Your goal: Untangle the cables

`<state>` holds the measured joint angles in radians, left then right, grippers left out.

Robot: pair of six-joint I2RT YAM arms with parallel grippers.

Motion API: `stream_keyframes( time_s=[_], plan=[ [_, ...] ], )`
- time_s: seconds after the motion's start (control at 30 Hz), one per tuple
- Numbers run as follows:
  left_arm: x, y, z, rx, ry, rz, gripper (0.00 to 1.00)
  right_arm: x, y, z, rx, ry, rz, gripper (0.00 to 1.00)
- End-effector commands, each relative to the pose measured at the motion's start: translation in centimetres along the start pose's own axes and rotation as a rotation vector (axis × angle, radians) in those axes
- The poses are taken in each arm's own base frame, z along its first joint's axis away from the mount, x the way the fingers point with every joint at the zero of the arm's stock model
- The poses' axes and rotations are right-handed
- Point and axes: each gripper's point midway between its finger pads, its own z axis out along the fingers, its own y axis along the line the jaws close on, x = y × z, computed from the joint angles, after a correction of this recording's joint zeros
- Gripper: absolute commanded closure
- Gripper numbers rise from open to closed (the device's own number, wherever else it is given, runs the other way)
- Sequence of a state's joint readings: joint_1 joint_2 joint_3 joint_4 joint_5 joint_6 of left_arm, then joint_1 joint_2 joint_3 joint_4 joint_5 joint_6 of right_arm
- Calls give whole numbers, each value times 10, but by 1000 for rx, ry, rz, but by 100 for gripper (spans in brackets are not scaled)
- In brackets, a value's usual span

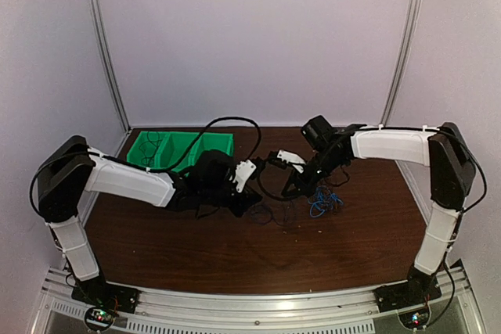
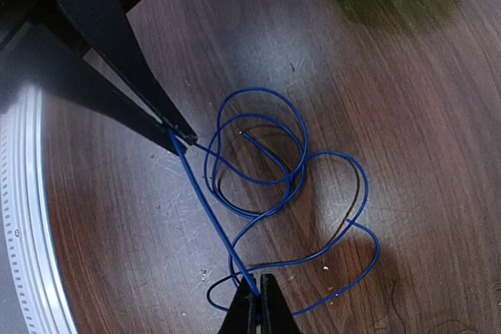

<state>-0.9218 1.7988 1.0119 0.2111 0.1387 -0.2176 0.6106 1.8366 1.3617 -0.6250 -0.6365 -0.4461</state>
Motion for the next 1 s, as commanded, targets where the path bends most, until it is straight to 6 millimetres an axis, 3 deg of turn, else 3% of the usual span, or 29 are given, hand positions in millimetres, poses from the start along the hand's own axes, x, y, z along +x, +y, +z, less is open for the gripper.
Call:
stream_keyframes(
  time_s=[0.0,0.13,0.33,0.57,0.7,0.87,0.97],
  plan=[
    [-9,-4,6,66,-32,29,84,23,-19,14,27,32,58,96],
    [-7,-8,3,105,-34,-9,61,37,-19,30,-24,75,97,96],
    [-18,-17,-25,146,-111,-59,45,45,-22,40,-29,91,116,95],
    [-6,-14,-29,240,-86,-237,34,44,-21,36,-34,81,127,85],
    [4,-10,-19,269,-43,-381,26,42,-21,34,-26,67,123,82],
    [9,-11,-12,288,18,-547,25,45,-23,38,-24,75,127,82],
    [23,-6,-3,248,80,-629,26,45,-22,39,-29,70,130,82]
  ],
)
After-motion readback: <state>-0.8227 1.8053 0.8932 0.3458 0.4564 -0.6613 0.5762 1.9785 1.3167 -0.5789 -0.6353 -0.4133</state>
